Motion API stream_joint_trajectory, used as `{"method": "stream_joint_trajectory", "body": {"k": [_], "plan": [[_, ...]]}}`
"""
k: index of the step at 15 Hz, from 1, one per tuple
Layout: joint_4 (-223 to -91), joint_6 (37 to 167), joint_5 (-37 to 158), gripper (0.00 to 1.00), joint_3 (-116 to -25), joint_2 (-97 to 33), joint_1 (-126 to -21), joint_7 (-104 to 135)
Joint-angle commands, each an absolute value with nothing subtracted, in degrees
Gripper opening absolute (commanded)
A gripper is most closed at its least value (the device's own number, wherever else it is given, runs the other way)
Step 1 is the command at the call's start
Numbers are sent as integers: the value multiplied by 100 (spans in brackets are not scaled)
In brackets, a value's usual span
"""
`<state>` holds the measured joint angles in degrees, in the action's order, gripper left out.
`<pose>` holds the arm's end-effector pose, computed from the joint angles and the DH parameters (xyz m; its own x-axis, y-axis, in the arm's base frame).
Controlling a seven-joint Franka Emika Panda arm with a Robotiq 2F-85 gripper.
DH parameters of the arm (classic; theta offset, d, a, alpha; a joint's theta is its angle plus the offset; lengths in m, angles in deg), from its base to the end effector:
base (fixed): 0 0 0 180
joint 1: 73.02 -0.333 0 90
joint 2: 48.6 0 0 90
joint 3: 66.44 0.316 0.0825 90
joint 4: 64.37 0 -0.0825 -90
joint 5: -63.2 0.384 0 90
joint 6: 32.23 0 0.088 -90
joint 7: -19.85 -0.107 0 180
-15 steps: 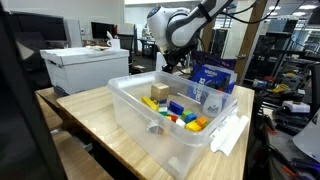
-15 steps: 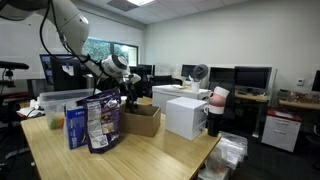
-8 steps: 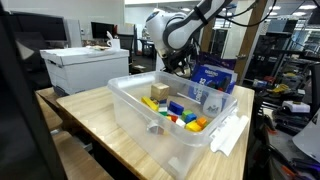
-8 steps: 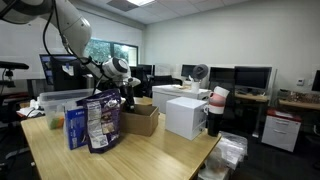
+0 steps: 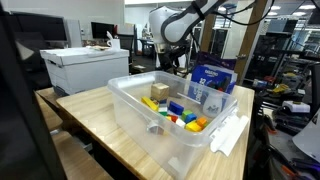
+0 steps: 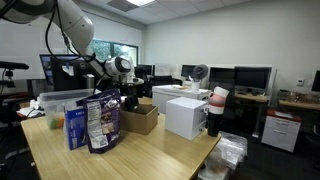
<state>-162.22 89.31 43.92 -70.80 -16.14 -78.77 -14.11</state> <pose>0.6580 0.0056 0.2541 0.9366 -0.3503 0.0125 -0.3332 -0.8788 0.3417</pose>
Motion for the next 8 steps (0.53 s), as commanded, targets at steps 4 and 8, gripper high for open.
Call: {"method": "stream_joint_trajectory", "body": {"k": [4, 8], "plan": [[-16287, 9691, 4877, 100, -6873, -1597, -7566, 514], [-16340, 9977, 5032, 100, -6746, -1579, -7402, 1589]]}}
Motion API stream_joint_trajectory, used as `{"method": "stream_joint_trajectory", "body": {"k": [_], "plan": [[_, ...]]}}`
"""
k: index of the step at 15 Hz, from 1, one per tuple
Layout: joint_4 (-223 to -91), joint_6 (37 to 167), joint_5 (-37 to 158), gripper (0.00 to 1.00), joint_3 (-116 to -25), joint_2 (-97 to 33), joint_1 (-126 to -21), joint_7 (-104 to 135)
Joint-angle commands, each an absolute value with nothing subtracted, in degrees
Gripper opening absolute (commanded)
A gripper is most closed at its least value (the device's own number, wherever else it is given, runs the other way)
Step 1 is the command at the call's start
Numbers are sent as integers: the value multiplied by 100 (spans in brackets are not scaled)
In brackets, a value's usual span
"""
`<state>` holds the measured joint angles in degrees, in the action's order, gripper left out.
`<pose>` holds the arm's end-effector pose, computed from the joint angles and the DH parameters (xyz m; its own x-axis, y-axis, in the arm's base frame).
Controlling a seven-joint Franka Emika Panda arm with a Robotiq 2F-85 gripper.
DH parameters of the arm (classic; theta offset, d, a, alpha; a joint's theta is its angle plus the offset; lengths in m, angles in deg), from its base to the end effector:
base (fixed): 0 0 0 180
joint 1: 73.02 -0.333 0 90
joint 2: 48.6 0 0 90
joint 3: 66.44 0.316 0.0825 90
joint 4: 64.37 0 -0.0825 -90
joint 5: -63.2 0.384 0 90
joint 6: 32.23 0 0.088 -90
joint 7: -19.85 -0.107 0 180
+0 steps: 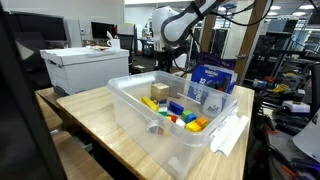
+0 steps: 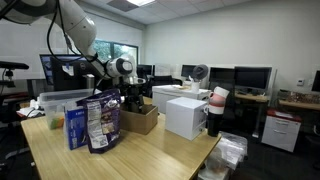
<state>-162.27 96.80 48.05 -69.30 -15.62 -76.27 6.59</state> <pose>0.6708 0.0006 0.2558 0.9989 -0.0464 0.0000 -0.0452 -0.9721 0.2300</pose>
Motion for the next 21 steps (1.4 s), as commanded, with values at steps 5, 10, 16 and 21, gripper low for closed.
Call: {"method": "stream_joint_trajectory", "body": {"k": [5, 10, 16, 21], "plan": [[-16206, 10107, 5345, 100, -6450, -1434, -7133, 2886], [-16140, 9982, 5520, 100, -6138, -1338, -7008, 3991], [-16115, 9883, 5490, 100, -5818, -1290, -6992, 5147], [-16070, 9723, 5436, 100, -5622, -1257, -6971, 6176]]}}
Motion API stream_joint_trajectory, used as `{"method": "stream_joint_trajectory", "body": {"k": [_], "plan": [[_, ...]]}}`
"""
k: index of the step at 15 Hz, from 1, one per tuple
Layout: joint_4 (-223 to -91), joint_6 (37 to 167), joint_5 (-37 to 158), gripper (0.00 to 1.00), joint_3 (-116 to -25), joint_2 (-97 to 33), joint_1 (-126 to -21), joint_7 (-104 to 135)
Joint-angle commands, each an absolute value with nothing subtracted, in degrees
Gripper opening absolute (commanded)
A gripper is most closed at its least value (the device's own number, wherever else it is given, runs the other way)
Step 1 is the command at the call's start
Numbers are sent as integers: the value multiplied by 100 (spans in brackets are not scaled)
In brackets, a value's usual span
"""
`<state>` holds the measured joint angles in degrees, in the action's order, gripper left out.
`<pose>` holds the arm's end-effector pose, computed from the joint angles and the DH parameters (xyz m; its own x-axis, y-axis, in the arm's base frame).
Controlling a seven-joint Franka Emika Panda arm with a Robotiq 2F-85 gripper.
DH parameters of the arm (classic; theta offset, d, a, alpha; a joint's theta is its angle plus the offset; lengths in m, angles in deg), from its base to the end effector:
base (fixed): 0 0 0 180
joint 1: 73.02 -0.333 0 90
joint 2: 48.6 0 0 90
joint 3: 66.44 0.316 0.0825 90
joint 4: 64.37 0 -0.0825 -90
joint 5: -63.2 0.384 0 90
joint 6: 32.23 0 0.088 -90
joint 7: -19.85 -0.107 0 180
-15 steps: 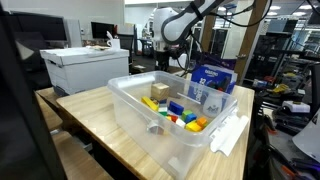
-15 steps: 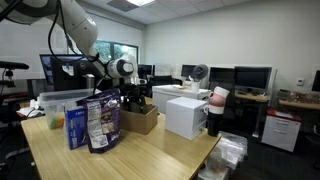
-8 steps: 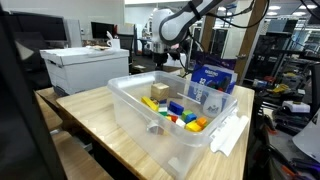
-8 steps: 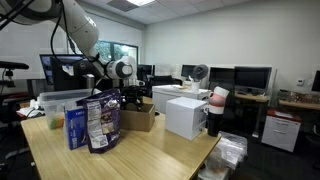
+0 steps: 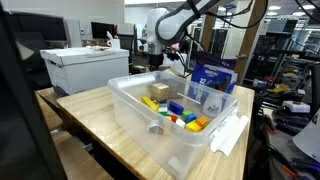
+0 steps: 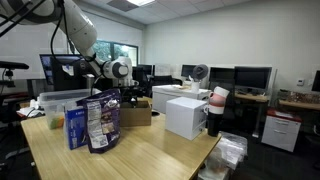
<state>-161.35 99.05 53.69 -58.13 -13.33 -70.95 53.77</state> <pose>0.6738 0.0597 0.2414 0.7072 0.7063 -0.0303 0.7070 -0.7067 0.0280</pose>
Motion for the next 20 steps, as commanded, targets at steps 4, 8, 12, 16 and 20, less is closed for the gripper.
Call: {"method": "stream_joint_trajectory", "body": {"k": [4, 8, 12, 16, 20], "plan": [[-16049, 9479, 5389, 100, -5586, -1276, -7005, 7043], [-16070, 9184, 5295, 100, -5616, -1304, -7076, 7859], [-16101, 8898, 5132, 100, -5694, -1333, -7149, 8591], [-16051, 8672, 4821, 100, -5793, -1330, -7223, 9233], [-16114, 8776, 4277, 100, -5945, -1390, -7376, 9659]]}}
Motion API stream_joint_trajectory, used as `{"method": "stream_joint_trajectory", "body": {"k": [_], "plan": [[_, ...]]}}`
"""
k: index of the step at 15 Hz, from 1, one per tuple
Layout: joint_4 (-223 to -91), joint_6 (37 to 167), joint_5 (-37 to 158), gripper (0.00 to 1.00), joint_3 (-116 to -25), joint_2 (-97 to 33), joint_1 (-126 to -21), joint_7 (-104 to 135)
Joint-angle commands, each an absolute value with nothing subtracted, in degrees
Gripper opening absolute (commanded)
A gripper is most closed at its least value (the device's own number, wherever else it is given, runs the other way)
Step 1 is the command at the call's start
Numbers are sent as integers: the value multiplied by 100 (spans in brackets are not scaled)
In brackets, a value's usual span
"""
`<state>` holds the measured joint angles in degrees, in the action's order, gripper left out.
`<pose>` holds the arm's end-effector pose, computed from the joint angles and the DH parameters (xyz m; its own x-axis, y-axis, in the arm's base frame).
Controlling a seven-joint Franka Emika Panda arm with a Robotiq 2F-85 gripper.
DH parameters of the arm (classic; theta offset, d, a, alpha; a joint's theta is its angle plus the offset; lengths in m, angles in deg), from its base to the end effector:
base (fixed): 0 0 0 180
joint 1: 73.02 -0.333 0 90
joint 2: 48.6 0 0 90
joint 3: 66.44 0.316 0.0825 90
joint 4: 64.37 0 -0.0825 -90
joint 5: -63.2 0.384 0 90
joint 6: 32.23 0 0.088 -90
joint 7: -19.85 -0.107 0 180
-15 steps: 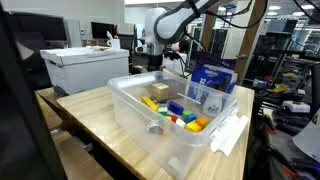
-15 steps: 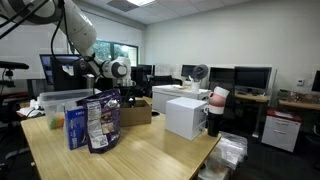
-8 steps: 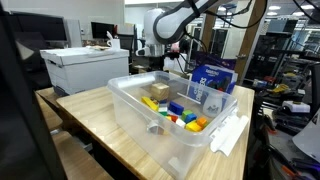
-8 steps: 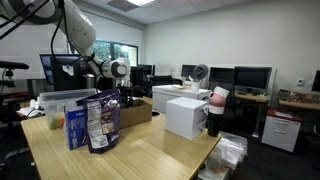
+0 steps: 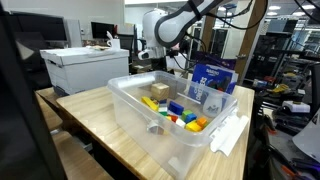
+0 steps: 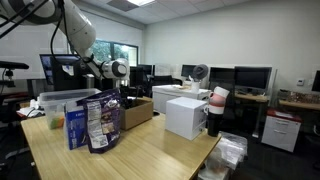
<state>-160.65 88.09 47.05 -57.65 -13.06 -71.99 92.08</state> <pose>0.6554 0.0663 0.2295 0.0146 0.9843 -0.1760 0.9880 -0.0413 -0.1489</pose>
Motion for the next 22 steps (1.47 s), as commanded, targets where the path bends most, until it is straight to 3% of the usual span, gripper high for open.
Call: {"method": "stream_joint_trajectory", "body": {"k": [1, 15, 22], "plan": [[-16131, 8829, 4117, 100, -5987, -1400, -7422, 9717], [-16452, 10483, 847, 100, -6893, -1631, -8194, 8283], [-16590, 10371, -1322, 100, -6941, -1687, -8351, 6572]]}}
